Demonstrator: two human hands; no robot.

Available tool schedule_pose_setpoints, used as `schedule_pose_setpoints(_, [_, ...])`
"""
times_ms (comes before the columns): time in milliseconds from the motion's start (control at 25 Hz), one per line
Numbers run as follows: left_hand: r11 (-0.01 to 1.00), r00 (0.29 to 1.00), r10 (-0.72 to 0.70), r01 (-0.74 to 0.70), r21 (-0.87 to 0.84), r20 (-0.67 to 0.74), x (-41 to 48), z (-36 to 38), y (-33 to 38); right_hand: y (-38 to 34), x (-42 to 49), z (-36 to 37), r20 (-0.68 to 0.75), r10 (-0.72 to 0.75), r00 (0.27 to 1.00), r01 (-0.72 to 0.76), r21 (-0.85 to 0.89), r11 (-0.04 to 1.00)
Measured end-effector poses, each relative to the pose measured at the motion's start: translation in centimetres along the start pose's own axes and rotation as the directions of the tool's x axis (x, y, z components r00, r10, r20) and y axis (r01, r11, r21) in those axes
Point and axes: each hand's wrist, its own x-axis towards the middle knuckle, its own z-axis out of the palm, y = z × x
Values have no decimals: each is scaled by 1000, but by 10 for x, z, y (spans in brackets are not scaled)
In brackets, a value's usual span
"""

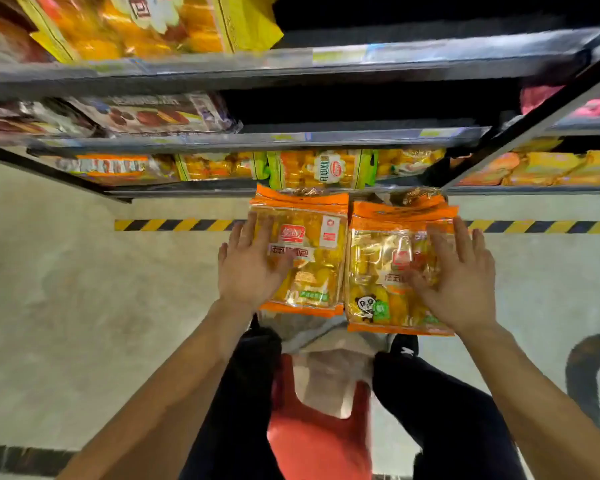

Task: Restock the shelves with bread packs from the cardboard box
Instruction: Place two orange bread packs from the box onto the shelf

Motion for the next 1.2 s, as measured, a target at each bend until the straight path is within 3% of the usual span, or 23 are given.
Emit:
schedule_pose_setpoints(120, [999, 997, -16, 12, -51, -80, 21, 34, -11, 33, 14, 21, -45, 62, 997, -59, 62, 996])
schedule_pose_setpoints(200, [992, 993, -30, 15, -129, -118, 26, 51, -23, 47, 17, 38, -15, 128, 992, -122, 208, 971])
schedule_pose_setpoints(320, [989, 988, -72, 53, -140, -138, 32, 57, -26, 52, 25, 59, -26, 96, 995, -79, 366, 927])
schedule_pose_setpoints(440, [983, 982, -82, 52, -174, -169, 33, 58, -27, 54, 34, 67, -65, 44, 997, -18, 353, 935])
schedule_pose_setpoints(640, [894, 973, 21, -121, -432, -230, 35, 61, -49, 56, 35, 73, -192, 24, 981, 60, 417, 907])
schedule_pose_setpoints(840, [894, 964, 113, -204, -398, -240, 34, 73, -60, 49, 31, 63, -180, -74, 981, 122, 269, 955])
schedule_pose_setpoints(1000, [837, 947, 88, -239, -493, -310, 22, 67, -60, 41, 16, 45, -336, -145, 931, 246, 280, 928])
schedule_pose_setpoints(1200, [721, 881, 124, -396, -569, -456, -10, 56, -58, 36, -16, 29, -513, -226, 828, 403, 265, 876])
